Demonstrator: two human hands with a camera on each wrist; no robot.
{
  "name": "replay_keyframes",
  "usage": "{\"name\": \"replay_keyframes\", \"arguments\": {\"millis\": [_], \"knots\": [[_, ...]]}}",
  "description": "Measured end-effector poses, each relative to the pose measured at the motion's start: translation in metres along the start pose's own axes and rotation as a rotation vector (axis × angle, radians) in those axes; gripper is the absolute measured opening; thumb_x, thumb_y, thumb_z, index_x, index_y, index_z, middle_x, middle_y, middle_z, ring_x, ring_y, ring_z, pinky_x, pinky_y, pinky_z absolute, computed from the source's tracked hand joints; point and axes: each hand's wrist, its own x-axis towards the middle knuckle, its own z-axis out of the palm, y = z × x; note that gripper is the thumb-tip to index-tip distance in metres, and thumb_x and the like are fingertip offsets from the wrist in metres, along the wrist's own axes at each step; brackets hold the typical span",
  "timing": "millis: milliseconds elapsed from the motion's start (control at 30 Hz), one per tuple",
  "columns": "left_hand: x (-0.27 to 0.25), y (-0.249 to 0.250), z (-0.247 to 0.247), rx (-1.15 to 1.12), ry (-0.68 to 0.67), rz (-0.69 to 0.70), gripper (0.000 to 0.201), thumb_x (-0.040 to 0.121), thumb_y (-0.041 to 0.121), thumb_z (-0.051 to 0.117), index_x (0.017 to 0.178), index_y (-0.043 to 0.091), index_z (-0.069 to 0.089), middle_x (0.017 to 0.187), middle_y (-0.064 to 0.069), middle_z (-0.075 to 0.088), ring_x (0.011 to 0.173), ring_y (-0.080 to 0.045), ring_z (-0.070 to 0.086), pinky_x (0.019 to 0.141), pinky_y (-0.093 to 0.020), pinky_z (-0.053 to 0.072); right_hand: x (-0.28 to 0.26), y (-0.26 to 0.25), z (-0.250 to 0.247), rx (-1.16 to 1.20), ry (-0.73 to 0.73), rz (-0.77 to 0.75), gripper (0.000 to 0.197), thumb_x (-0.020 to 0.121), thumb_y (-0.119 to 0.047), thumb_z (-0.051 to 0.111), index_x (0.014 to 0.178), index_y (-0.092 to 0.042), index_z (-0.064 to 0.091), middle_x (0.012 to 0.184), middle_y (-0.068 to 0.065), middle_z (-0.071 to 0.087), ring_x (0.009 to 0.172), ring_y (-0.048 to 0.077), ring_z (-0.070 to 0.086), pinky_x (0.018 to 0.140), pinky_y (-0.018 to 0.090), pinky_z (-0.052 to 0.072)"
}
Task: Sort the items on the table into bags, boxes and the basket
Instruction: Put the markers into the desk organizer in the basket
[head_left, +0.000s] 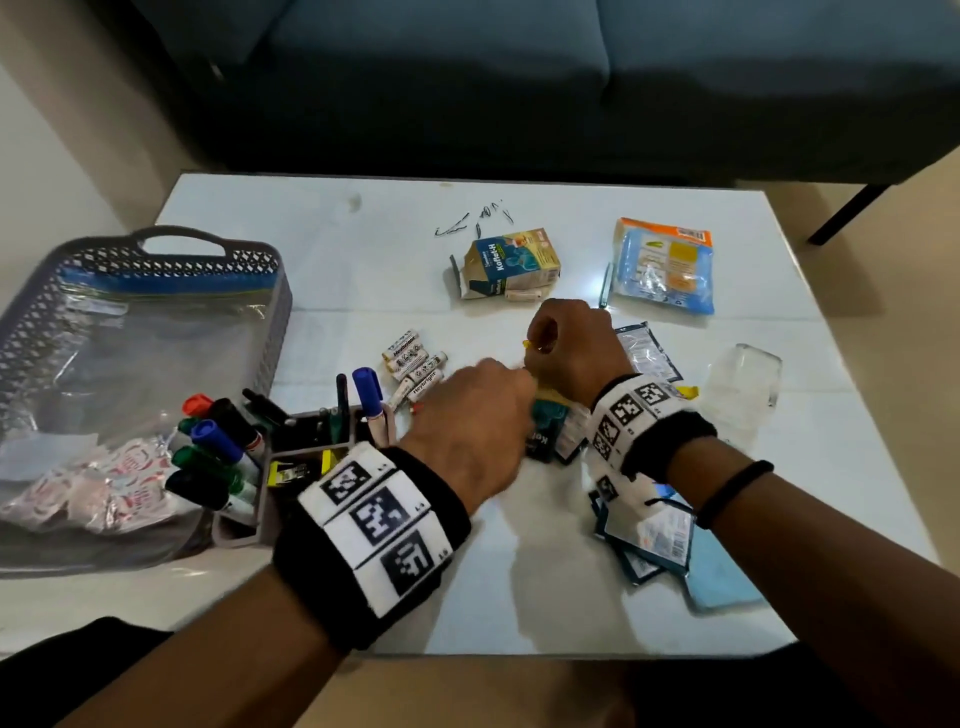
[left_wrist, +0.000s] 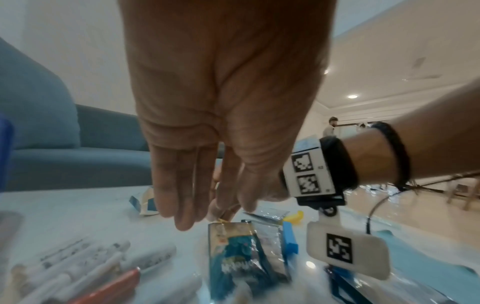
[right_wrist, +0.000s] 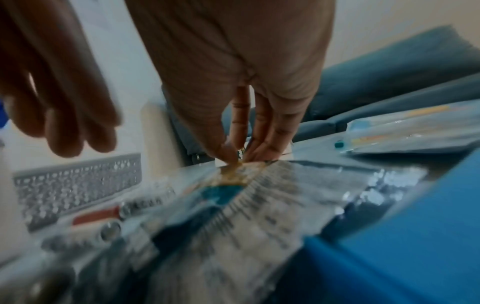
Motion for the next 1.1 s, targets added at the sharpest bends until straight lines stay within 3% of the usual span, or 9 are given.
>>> {"name": "replay_keyframes", "arguments": {"millis": [100, 200, 333, 433, 533, 667, 767, 900, 1100], "knots": [[0.007, -0.013, -0.011, -0.071, 0.207, -0.077, 0.069, 0.100, 0.023, 0.060, 0.158, 0.020, 0.022, 0.127, -0.012, 0.057, 0.115, -0.031, 0.058, 0.089, -0.038, 0.047, -0.005, -0.021, -0.020, 0.616, -0.069, 0.071, 0.013, 0.082, -0.003, 0.082, 0.084, -0.003, 0.069, 0.077, 0.010, 0.074, 0.068, 0.015, 0.072, 0.066, 0.029, 0.059], [0.011, -0.024, -0.020, -0.122, 0.350, -0.090, 0.045, 0.101, 0.022, 0.057, 0.144, 0.022, 0.046, 0.122, -0.009, 0.065, 0.108, -0.032, 0.061, 0.088, -0.040, 0.049, -0.010, -0.041, -0.039, 1.011, -0.280, 0.044, 0.012, 0.085, 0.003, 0.075, 0.088, -0.002, 0.065, 0.087, 0.020, 0.074, 0.080, 0.029, 0.074, 0.077, 0.036, 0.063], [0.014, -0.036, -0.025, -0.301, 0.485, -0.095, 0.020, 0.095, 0.025, 0.068, 0.115, 0.025, 0.069, 0.103, -0.006, 0.073, 0.088, -0.028, 0.069, 0.083, -0.041, 0.056, -0.009, -0.049, -0.048, 1.016, -0.329, -0.037, 0.017, 0.082, -0.001, 0.077, 0.091, -0.003, 0.063, 0.097, 0.028, 0.070, 0.089, 0.036, 0.071, 0.080, 0.039, 0.063], [0.015, -0.043, -0.026, -0.356, 0.555, -0.068, 0.019, 0.093, 0.033, 0.063, 0.108, 0.025, 0.073, 0.090, -0.004, 0.074, 0.079, -0.024, 0.071, 0.079, -0.040, 0.058, -0.001, -0.041, -0.052, 0.873, -0.205, 0.028, 0.030, 0.079, -0.013, 0.082, 0.096, 0.006, 0.066, 0.095, 0.024, 0.075, 0.086, 0.035, 0.075, 0.077, 0.038, 0.064], [0.012, -0.045, -0.027, -0.403, 0.637, -0.002, 0.030, 0.092, 0.031, 0.050, 0.104, 0.017, 0.074, 0.085, -0.006, 0.074, 0.073, -0.028, 0.071, 0.070, -0.043, 0.058, 0.018, -0.008, -0.051, 0.226, 0.089, 0.073, 0.022, 0.086, -0.023, 0.081, 0.100, -0.007, 0.073, 0.093, 0.009, 0.077, 0.082, 0.024, 0.074, 0.080, 0.033, 0.062], [0.010, -0.045, -0.023, -0.334, 0.612, 0.033, 0.026, 0.096, 0.020, 0.051, 0.113, 0.020, 0.071, 0.090, -0.007, 0.073, 0.076, -0.031, 0.068, 0.070, -0.044, 0.058, 0.033, 0.029, -0.042, -0.256, 0.094, 0.080, 0.030, 0.096, -0.018, 0.065, 0.125, -0.011, 0.067, 0.124, 0.018, 0.065, 0.116, 0.034, 0.062, 0.100, 0.040, 0.048], [0.010, -0.045, -0.023, -0.314, 0.610, 0.055, 0.030, 0.097, 0.029, 0.049, 0.118, 0.028, 0.069, 0.095, -0.006, 0.074, 0.077, -0.030, 0.067, 0.070, -0.043, 0.057, 0.040, 0.032, -0.034, -0.410, 0.062, 0.128, 0.028, 0.101, -0.020, 0.055, 0.122, -0.008, 0.068, 0.123, 0.023, 0.064, 0.110, 0.041, 0.064, 0.093, 0.043, 0.052], [0.006, -0.048, -0.027, -0.363, 0.650, 0.052, 0.019, 0.099, 0.027, 0.062, 0.113, 0.023, 0.074, 0.102, -0.005, 0.077, 0.083, -0.027, 0.071, 0.075, -0.042, 0.060, 0.051, 0.026, -0.034, -0.444, 0.113, 0.203, 0.029, 0.098, -0.031, 0.060, 0.107, -0.004, 0.068, 0.110, 0.022, 0.066, 0.096, 0.040, 0.066, 0.082, 0.042, 0.054], [0.001, -0.052, -0.046, -0.707, 0.595, 0.005, 0.018, 0.098, 0.015, 0.064, 0.112, 0.016, 0.076, 0.096, 0.002, 0.077, 0.081, -0.007, 0.075, 0.078, -0.024, 0.061, 0.045, 0.026, -0.040, -0.464, 0.151, 0.320, 0.018, 0.092, -0.010, 0.063, 0.109, -0.005, 0.062, 0.108, 0.020, 0.063, 0.102, 0.041, 0.065, 0.081, 0.041, 0.050]]}}
